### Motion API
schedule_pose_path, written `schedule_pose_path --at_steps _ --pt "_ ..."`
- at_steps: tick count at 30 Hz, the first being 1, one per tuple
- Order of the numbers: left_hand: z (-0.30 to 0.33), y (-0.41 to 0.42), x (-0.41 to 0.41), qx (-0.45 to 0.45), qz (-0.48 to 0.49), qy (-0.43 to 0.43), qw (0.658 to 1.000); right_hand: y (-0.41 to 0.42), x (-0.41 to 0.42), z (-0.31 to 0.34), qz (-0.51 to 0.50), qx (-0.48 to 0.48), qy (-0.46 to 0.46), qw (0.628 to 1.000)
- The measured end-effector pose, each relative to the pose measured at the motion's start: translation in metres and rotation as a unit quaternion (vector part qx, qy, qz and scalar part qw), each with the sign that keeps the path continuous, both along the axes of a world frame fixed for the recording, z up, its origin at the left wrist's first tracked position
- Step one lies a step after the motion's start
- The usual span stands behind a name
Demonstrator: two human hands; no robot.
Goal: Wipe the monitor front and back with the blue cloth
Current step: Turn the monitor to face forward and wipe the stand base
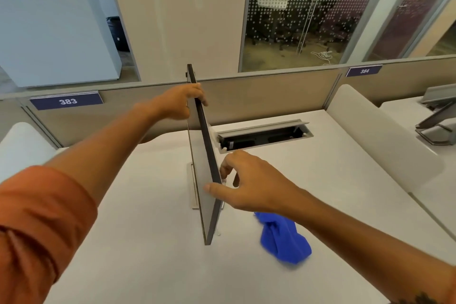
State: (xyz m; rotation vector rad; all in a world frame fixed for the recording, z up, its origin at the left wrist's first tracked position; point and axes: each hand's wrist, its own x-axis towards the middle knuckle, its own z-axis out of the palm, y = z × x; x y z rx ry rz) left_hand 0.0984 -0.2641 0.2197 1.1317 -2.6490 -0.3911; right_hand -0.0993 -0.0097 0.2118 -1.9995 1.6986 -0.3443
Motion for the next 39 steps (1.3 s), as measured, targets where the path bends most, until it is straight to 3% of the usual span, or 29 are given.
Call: schedule_pose_path --at_steps 5,15,28,39 --pt "0.004 -0.008 0.008 0.010 -0.054 -0.023 0.998 0.000 0.004 0.002 0.015 0.016 -0.019 1.000" --pt "0.004 -0.005 0.030 -0.024 -0.057 -0.038 0.997 -0.013 -0.045 0.028 0.010 0.018 0.035 0.999" --pt "0.002 0.005 0.064 -0.023 0.006 0.027 0.999 -0.069 -0.130 0.025 -0.100 -0.052 0.039 0.993" --pt "-0.006 0.023 0.120 -0.051 0.162 0.056 0.984 -0.126 -0.173 0.021 -0.103 -0.057 0.010 0.993"
